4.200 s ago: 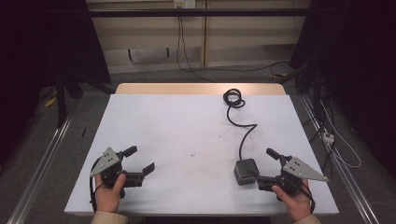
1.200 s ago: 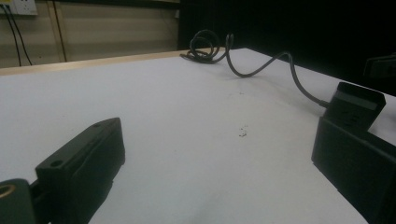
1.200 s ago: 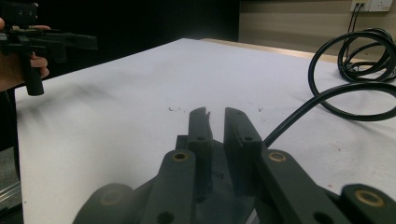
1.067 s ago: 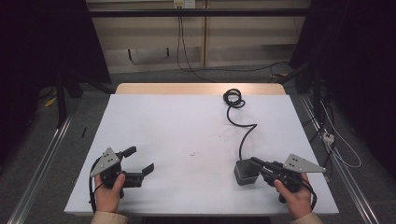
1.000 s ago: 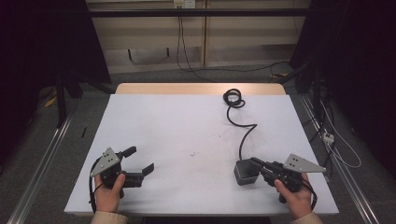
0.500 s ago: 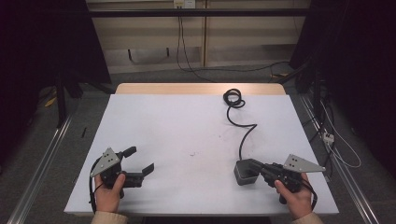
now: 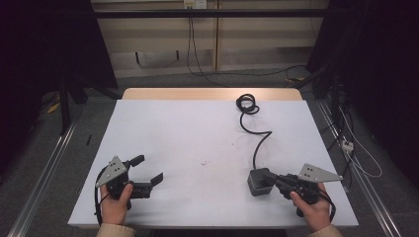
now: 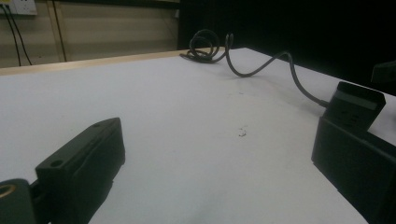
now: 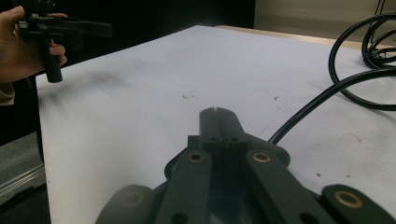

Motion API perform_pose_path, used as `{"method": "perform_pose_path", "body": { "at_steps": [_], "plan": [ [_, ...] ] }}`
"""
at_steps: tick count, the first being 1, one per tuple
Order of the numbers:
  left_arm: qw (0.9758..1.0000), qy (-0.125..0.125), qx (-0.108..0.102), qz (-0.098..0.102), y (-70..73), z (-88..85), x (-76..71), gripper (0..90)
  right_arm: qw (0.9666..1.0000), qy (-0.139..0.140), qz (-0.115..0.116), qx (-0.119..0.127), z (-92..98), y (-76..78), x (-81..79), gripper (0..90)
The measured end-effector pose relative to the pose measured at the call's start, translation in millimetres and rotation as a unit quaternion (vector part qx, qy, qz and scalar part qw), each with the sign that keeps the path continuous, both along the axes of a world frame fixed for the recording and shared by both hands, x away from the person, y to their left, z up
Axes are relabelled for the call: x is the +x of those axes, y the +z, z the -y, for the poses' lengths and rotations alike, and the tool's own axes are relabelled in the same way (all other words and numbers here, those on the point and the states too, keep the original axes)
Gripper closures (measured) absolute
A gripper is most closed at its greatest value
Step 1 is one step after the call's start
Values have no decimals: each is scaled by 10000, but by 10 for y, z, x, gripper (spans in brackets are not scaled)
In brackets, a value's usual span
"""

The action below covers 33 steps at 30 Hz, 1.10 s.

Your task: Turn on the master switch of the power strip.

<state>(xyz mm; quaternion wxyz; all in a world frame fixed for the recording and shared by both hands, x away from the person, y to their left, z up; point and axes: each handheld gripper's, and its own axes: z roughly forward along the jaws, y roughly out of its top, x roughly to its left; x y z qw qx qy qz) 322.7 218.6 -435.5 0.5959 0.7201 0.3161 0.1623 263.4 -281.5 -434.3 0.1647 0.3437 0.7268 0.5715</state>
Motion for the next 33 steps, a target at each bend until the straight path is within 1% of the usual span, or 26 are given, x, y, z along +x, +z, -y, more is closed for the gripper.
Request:
{"method": "perform_pose_path", "body": {
  "at_steps": [10, 33],
  "plan": [
    [10000, -15, 7, -1, 2, 6, -1, 23, 9999, 51, -48, -120, -4, -19, -4, 900],
    [10000, 7, -29, 4, 6, 11, -3, 24, 9996, 96, -51, -250, -3, -41, -10, 900]
  ]
}}
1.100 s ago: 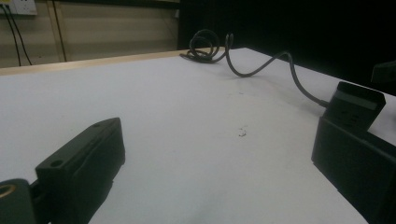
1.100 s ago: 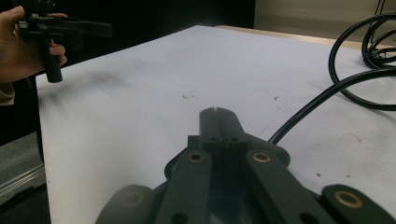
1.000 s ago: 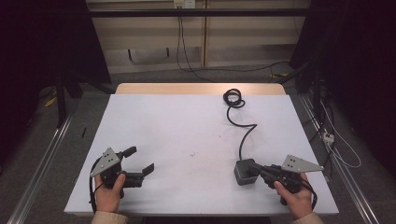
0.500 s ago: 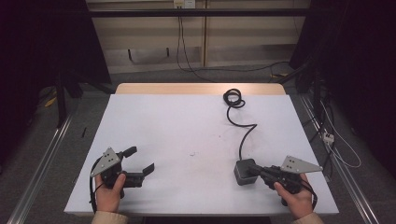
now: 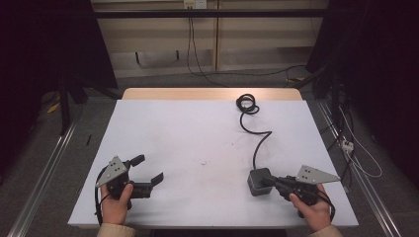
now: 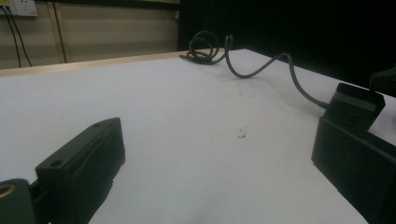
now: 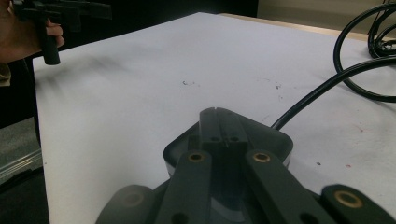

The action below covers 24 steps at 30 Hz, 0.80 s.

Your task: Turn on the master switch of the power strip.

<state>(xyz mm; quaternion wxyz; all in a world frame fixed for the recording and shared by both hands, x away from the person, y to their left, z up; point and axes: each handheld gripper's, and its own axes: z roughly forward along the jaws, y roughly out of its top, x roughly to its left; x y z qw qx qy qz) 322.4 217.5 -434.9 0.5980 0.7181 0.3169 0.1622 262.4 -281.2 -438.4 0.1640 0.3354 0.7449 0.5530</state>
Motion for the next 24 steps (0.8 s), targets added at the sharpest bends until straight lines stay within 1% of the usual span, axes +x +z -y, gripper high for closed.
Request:
{"method": "perform_pose_path", "body": {
  "at_steps": [7, 24],
  "plan": [
    [10000, 11, -1, 6, 1, 0, 0, 24, 10000, 47, 1, -38, -2, -5, 2, 900],
    [10000, 7, -26, 8, -1, 5, -2, 27, 10000, 62, 26, -65, 0, -20, 7, 900]
  ]
}}
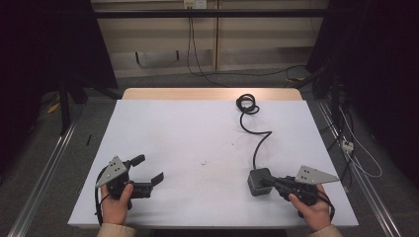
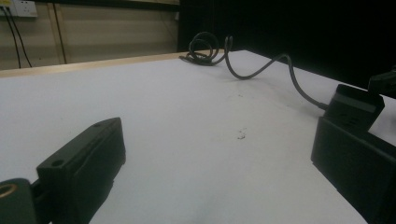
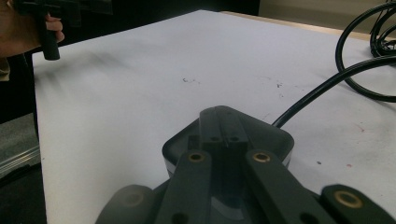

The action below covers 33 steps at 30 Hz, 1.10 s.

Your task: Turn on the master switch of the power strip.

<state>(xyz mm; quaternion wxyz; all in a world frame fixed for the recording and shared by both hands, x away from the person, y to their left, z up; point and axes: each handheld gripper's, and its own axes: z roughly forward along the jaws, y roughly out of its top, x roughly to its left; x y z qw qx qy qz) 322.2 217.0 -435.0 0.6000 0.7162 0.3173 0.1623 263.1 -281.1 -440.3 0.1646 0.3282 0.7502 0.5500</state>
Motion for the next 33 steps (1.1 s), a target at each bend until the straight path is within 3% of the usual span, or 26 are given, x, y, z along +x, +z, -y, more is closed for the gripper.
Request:
{"method": "perform_pose_path", "body": {
  "at_steps": [22, 33],
  "plan": [
    [10000, -28, 21, 12, -2, 8, 1, 27, 10000, 27, 16, 52, -5, -16, -8, 900],
    [10000, -31, -1, 39, 2, 12, -1, 27, 10000, 41, 41, -57, -13, -9, -9, 900]
  ]
}}
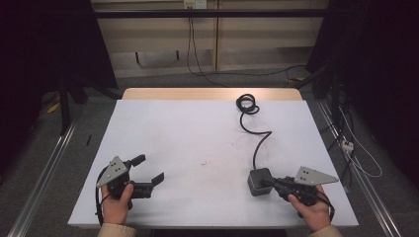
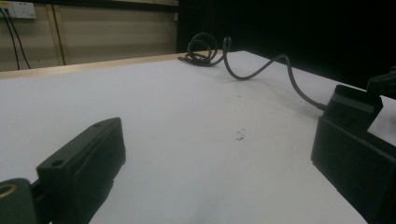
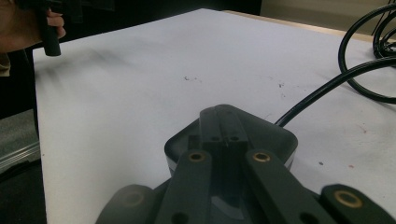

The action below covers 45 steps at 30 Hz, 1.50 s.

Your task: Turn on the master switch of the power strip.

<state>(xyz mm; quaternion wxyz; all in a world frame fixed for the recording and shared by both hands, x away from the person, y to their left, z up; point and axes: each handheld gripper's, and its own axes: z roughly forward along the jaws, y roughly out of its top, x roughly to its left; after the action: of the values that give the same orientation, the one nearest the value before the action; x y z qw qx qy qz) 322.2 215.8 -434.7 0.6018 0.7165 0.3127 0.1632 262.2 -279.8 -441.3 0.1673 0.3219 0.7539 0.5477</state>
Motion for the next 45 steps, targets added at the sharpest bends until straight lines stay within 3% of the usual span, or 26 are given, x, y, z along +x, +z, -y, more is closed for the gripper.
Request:
{"method": "perform_pose_path", "body": {
  "at_steps": [9, 23, 26, 45],
  "plan": [
    [10000, -2, -16, -3, 2, 9, -5, 27, 9999, -30, 48, -144, -65, -1, 10, 900],
    [10000, 21, -16, 21, 2, -21, -6, 27, 10000, -15, 69, -11, -30, -6, 10, 900],
    [10000, 37, -30, 20, 3, -17, -4, 27, 9998, -52, 123, -115, -20, 13, -7, 900],
    [10000, -9, -5, 7, 0, 17, 4, 27, 9999, -48, 19, -86, 1, 2, -10, 900]
  ]
}}
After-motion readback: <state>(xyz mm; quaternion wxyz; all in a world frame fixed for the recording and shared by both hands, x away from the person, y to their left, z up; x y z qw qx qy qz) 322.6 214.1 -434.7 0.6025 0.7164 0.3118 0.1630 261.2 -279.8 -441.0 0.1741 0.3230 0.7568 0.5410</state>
